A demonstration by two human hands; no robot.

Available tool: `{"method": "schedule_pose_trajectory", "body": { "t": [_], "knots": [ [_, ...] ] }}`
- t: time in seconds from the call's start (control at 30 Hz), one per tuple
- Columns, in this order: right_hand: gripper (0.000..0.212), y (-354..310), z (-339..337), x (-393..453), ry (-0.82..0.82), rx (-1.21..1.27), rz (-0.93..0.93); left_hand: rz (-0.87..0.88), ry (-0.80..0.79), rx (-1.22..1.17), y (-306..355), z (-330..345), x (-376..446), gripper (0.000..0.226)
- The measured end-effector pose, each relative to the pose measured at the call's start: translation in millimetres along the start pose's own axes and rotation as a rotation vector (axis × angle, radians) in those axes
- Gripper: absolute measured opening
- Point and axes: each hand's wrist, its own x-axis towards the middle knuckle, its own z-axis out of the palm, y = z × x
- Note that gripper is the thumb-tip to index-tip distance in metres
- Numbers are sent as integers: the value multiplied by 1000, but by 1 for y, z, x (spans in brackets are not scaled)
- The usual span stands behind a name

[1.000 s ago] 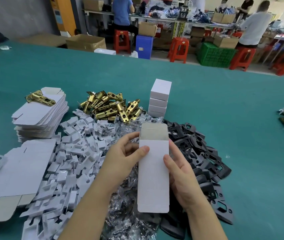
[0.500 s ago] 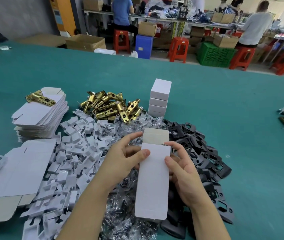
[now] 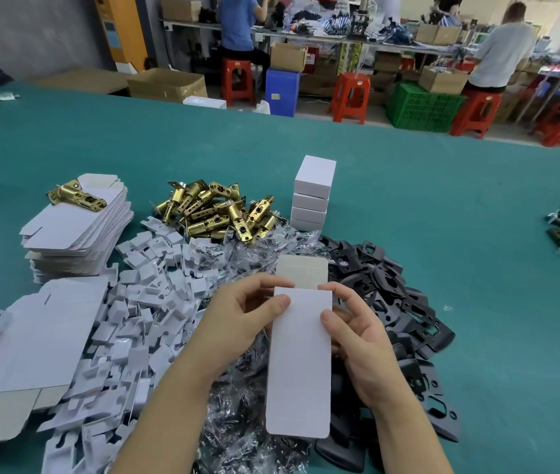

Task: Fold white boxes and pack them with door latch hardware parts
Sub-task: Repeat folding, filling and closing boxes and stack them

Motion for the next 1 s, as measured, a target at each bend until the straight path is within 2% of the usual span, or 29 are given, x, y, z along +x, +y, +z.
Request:
{"method": "schedule_pose_trajectory", "body": {
  "t": [0.23, 0.37, 0.47, 0.6, 0.63, 0.73, 0.83, 1.0],
  "knots": [
    [24, 3, -2, 3, 79, 32, -26, -27, -32, 12, 0, -2, 0, 11],
    [38, 3, -3, 5, 79, 76, -35, -29, -27, 4, -2, -4, 0, 23],
    [42, 4, -4, 6, 97, 67, -37, -23, -38, -9, -2, -4, -1, 22],
    [25, 7, -3, 6, 120, 91, -91, -1, -28, -13, -1, -3, 0, 16],
    [26, 8, -3, 6, 124, 99, -101, 3, -14, -39, -2, -2, 1, 13],
    [32, 6, 0, 6, 141, 107, -96, -25, 52, -109, -5, -3, 3, 28],
    [33, 5, 2, 6, 121, 84, -97, -8, -9, -74, -4, -4, 3, 35],
    [22, 5, 2, 3, 114, -9, -82, 6, -30, -36, -2, -4, 1, 23]
  ]
}}
